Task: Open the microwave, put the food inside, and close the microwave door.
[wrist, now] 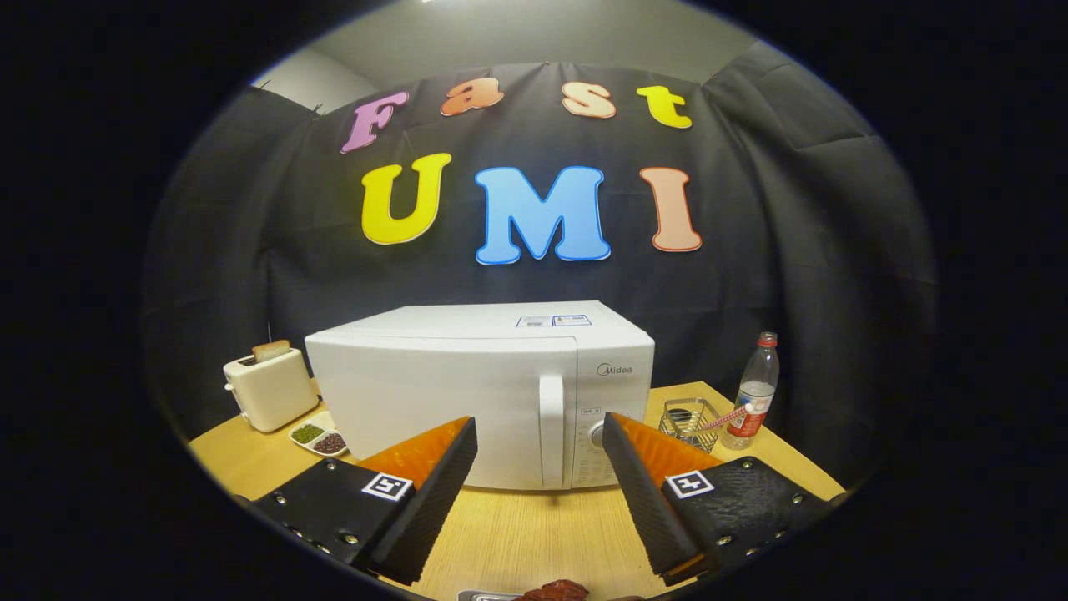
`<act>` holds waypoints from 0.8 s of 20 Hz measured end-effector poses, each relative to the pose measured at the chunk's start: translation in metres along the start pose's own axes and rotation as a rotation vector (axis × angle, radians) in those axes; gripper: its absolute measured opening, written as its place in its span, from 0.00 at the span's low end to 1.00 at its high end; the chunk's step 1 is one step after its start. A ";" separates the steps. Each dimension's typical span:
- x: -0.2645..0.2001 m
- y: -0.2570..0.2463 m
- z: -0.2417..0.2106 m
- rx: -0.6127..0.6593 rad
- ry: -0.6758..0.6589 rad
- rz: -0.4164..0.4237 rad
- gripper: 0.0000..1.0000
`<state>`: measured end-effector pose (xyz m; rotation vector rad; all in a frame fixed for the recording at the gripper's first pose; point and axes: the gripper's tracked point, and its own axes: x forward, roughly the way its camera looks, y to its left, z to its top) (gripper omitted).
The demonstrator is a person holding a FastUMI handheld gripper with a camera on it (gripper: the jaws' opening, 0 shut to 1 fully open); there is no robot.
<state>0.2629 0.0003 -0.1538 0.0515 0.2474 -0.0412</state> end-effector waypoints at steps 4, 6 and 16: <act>0.032 0.002 -0.015 0.005 0.043 -0.004 0.83; 0.046 0.005 -0.021 0.017 0.054 0.007 0.83; 0.090 0.005 -0.044 0.010 0.115 -0.032 0.72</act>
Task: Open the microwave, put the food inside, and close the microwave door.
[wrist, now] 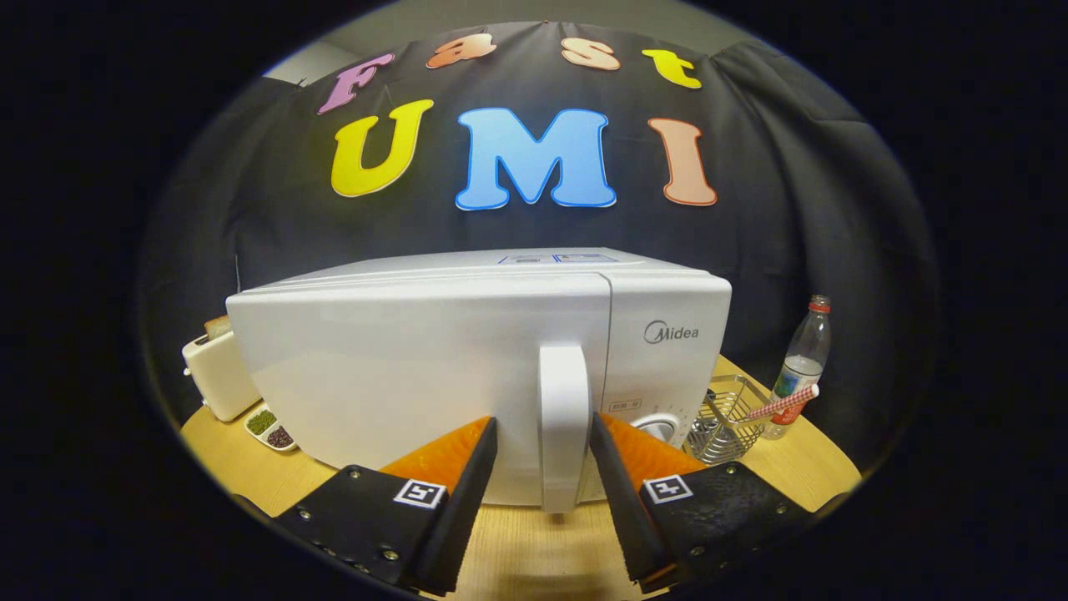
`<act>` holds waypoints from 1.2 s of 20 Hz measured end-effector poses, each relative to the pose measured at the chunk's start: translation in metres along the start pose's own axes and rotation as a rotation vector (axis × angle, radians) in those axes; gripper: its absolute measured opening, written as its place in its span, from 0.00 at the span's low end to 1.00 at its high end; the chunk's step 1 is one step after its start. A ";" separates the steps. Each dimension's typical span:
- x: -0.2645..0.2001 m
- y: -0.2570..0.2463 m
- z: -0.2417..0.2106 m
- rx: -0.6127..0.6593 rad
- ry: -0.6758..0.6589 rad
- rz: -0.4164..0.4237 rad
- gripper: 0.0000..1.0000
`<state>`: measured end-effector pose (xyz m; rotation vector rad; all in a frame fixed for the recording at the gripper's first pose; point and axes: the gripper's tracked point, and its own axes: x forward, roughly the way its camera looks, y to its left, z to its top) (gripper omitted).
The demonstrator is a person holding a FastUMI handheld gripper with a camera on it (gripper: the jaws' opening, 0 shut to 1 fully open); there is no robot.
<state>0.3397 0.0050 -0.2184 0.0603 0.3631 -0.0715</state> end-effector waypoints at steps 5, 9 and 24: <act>0.001 -0.011 0.001 0.044 -0.001 -0.021 0.37; -0.002 -0.010 -0.001 0.008 -0.007 -0.023 0.18; -0.104 0.024 -0.030 -0.002 -0.042 0.112 0.11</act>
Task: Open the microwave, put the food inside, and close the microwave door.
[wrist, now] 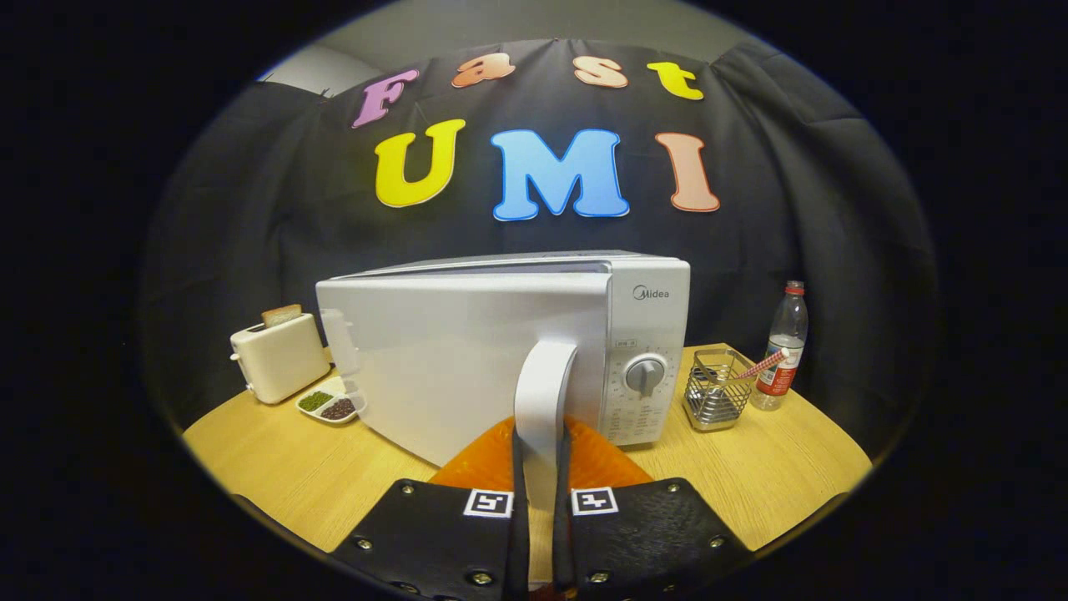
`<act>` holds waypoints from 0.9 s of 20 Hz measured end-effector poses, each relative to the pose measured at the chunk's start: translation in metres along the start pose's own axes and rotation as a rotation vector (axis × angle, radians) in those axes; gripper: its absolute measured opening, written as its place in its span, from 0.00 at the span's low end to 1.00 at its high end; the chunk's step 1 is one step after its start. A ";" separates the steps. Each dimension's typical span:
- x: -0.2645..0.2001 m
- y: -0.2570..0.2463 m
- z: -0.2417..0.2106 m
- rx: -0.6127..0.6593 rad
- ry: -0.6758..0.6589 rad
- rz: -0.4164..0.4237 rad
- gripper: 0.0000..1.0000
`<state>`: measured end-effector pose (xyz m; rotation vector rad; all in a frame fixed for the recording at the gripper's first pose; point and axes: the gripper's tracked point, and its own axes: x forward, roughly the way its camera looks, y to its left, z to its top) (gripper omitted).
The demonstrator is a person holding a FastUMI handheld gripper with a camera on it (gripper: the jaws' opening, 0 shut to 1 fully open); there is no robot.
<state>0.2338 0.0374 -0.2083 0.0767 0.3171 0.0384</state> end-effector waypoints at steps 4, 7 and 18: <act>-0.027 0.022 -0.006 -0.008 -0.001 0.054 0.11; -0.048 0.042 -0.012 -0.013 -0.016 0.083 0.11; -0.107 0.135 -0.030 -0.064 -0.087 0.132 0.10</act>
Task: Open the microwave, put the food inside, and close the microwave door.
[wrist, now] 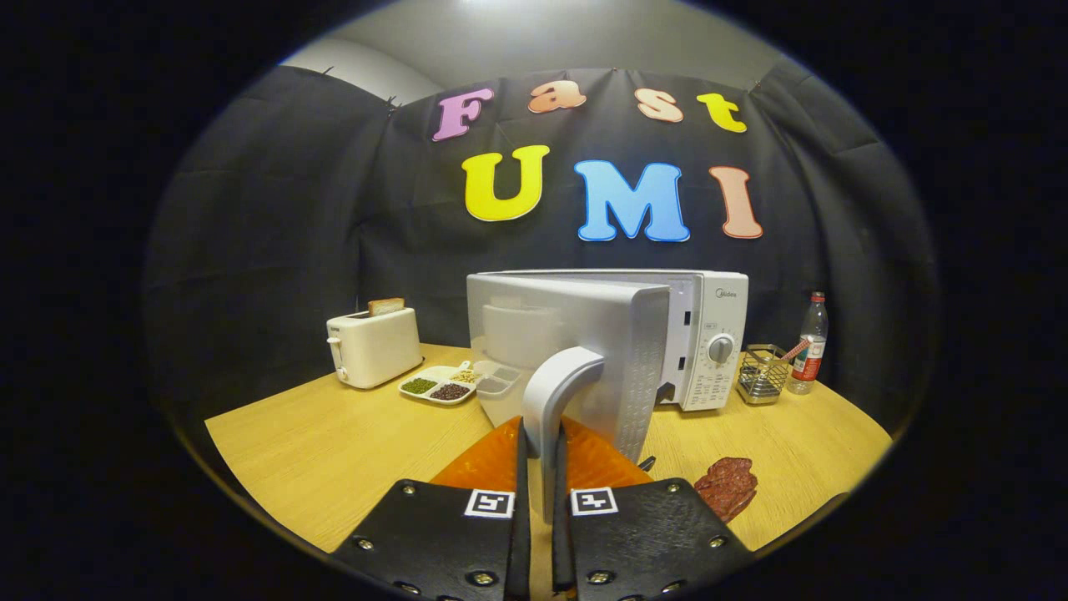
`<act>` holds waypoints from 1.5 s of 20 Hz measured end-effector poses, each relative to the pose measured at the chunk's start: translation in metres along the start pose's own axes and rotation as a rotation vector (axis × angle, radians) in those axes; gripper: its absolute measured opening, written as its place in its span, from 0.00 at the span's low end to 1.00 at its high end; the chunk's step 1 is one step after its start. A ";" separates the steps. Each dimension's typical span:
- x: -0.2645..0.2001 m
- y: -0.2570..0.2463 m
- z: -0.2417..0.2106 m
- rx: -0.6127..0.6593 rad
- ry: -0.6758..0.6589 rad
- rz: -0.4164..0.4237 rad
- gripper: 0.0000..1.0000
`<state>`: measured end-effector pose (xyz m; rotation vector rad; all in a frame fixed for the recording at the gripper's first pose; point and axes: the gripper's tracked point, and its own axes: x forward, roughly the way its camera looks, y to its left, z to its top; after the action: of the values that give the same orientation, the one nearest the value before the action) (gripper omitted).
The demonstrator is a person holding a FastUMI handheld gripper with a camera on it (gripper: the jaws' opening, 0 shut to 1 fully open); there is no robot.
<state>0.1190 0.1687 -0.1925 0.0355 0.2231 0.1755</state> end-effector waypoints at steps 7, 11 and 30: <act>-0.012 0.063 -0.004 -0.013 -0.027 0.024 0.10; -0.014 0.094 -0.004 -0.021 -0.040 0.000 0.10; -0.035 0.208 -0.023 -0.071 -0.043 0.091 0.10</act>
<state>0.0445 0.3676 -0.1963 -0.0208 0.1723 0.2726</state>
